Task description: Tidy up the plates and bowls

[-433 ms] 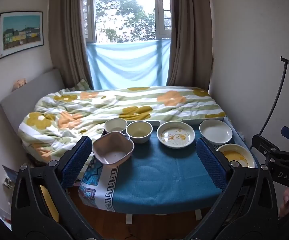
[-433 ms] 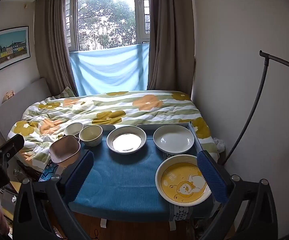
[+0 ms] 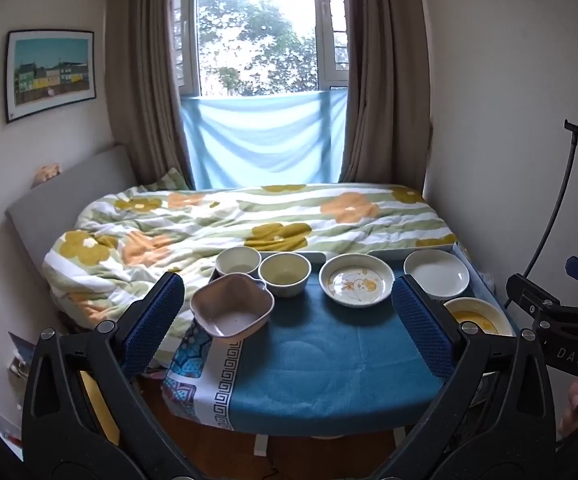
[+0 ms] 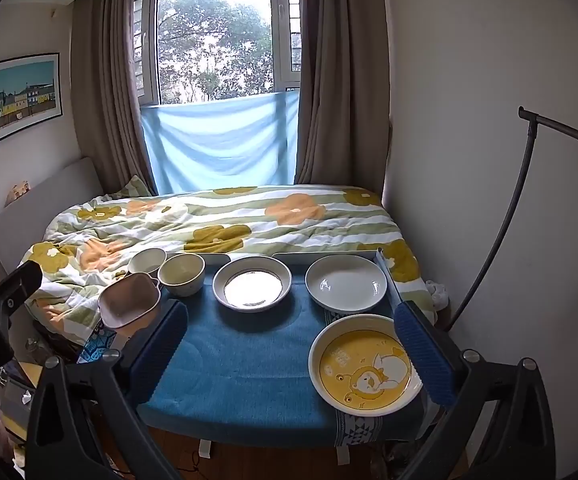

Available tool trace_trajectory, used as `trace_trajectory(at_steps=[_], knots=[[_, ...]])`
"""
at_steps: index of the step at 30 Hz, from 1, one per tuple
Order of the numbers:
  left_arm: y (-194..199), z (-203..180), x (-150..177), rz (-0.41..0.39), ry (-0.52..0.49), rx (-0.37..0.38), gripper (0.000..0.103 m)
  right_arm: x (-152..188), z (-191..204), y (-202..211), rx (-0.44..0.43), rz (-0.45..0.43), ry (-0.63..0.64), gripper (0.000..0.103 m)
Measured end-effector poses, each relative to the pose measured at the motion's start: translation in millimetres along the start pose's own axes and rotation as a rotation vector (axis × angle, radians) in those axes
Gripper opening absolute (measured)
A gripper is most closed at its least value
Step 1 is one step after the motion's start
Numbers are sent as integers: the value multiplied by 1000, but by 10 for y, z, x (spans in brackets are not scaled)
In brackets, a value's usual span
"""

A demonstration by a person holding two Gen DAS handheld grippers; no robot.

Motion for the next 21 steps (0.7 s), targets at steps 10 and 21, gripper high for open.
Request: trace_trajectory(at_steps=[10, 21], knots=[[-2, 34, -11, 5, 2, -9, 103, -3, -5, 20, 2, -3, 1, 103], [24, -2, -53, -15, -12, -11, 103, -4, -20, 14, 2, -3, 1, 103]])
Point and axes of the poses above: each gripper's, at about its wrist camera, not at the fingertips, and y roughly against the way its jaws point, z to its left, x to its underside, the point moved 7 cm from there along -y, roughly the way its jaws point
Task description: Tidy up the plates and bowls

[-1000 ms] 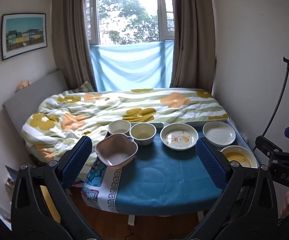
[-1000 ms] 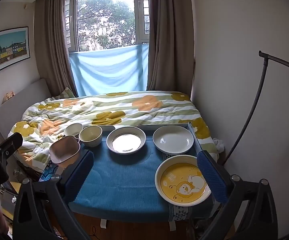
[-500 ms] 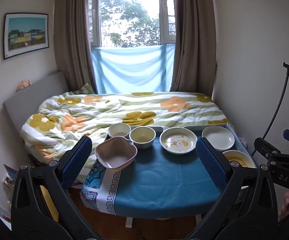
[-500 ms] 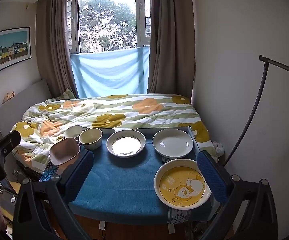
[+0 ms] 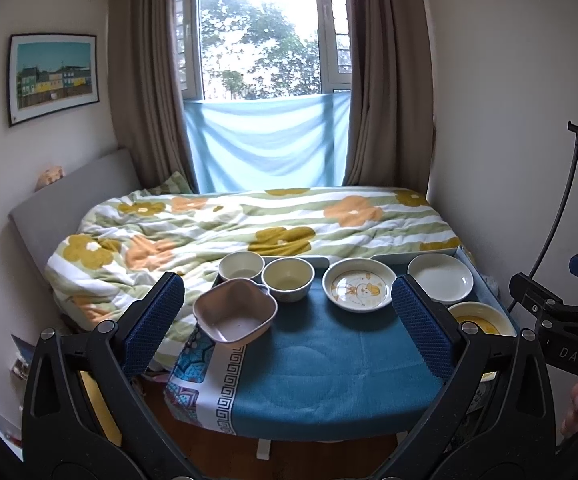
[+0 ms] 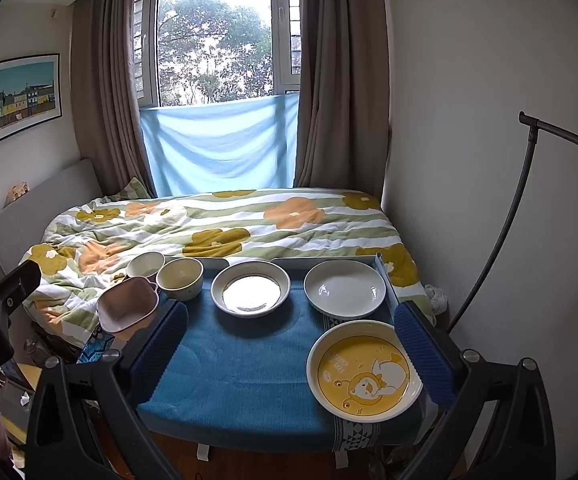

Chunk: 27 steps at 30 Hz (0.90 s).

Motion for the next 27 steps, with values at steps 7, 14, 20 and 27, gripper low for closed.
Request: trace_trajectory(at_steps=[7, 14, 20, 27], knots=[[-42, 19, -22, 4, 2, -10, 103, -1, 19, 7, 1, -3, 2, 103], [-59, 15, -11, -8, -4, -17, 103, 8, 30, 6, 2, -4, 3, 103], [-72, 8, -5, -8, -3, -9, 103, 9, 32, 6, 3, -3, 3, 103], [-102, 5, -4, -3, 6, 5, 103, 14, 36, 4, 3, -5, 4, 103]])
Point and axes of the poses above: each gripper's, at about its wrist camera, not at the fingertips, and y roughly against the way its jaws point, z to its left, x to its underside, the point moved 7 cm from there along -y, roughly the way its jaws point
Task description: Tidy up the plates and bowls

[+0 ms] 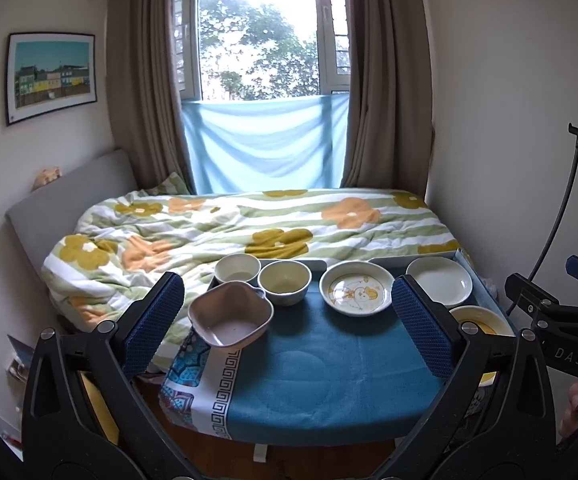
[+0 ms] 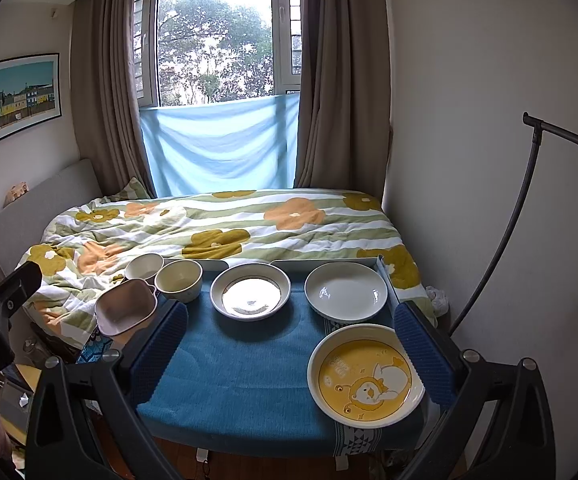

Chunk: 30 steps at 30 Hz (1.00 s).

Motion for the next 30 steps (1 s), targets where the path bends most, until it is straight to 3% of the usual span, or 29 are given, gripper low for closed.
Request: trace_trajectory(at_steps=[30], knots=[[-80, 29, 18, 9, 2, 15, 103, 12, 15, -9, 3, 0, 3, 103]])
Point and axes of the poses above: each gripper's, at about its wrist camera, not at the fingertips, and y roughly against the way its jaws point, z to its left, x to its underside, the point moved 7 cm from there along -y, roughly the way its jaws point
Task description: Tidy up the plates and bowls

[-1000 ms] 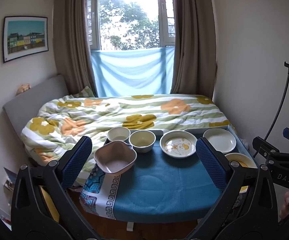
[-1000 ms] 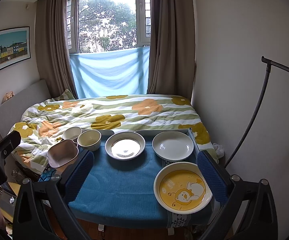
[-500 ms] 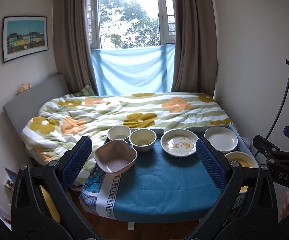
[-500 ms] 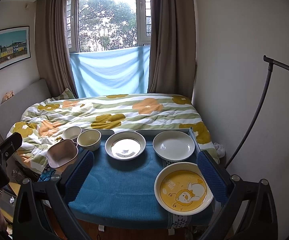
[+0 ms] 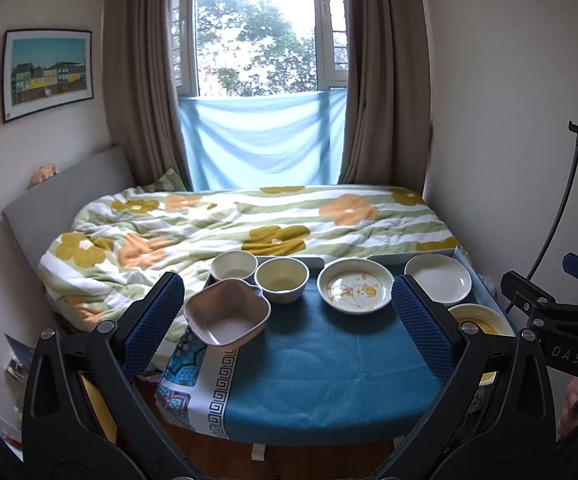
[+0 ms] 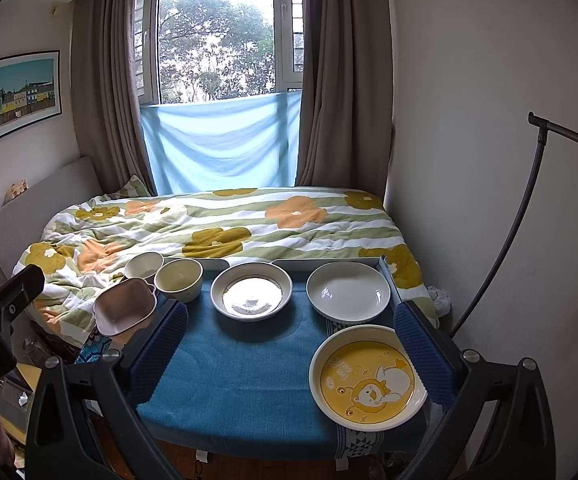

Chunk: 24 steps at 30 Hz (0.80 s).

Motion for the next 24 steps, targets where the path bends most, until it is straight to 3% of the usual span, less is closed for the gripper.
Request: trace_trajectory(at_steps=[7, 14, 18, 24], knots=[[-28, -74, -34, -6, -6, 35, 103, -20, -44, -7, 6, -6, -2, 103], [-370, -401, -214, 48, -101, 130, 103, -38, -353, -117, 68, 43, -87, 103], [-662, -737, -210, 72, -168, 242, 103, 172, -701, -189, 149, 91, -161, 103], [-1253, -1489, 100, 233, -239, 445, 103, 730, -1334, -347, 205, 213, -333, 103]])
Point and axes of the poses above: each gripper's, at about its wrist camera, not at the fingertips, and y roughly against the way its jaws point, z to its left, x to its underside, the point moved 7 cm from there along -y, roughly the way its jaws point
